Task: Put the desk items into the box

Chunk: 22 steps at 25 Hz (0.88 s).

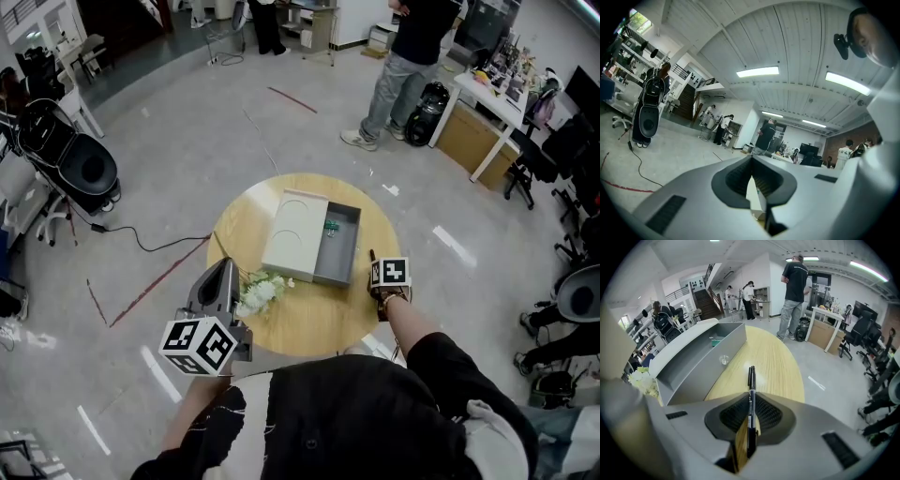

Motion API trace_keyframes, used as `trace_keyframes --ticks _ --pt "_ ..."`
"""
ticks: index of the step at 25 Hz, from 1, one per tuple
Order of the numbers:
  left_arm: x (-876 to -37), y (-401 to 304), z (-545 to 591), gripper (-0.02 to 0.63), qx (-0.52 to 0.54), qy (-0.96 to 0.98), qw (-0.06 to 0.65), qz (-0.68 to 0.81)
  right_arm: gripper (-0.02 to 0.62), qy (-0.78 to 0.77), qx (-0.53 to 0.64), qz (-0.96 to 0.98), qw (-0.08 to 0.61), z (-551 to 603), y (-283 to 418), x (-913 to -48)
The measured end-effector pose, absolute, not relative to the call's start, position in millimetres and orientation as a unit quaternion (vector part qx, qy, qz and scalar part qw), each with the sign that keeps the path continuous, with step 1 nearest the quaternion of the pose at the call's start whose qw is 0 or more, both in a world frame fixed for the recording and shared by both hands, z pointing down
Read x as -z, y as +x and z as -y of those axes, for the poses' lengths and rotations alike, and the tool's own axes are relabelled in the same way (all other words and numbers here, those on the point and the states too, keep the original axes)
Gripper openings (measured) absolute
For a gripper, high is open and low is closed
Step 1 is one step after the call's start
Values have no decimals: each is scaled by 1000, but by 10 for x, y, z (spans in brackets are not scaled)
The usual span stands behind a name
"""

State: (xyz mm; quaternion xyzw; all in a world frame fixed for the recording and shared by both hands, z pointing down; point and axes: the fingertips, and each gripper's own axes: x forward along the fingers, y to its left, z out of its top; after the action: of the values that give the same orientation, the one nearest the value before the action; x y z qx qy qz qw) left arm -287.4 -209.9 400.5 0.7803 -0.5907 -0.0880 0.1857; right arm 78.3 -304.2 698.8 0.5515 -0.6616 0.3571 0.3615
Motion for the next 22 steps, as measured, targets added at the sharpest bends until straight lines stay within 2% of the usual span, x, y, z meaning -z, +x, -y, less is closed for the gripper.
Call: trace_keyframes --ticks 22 --pt "-3918 -2626 2233 11 94 798 185 566 44 560 -414 653 297 2730 815 -6957"
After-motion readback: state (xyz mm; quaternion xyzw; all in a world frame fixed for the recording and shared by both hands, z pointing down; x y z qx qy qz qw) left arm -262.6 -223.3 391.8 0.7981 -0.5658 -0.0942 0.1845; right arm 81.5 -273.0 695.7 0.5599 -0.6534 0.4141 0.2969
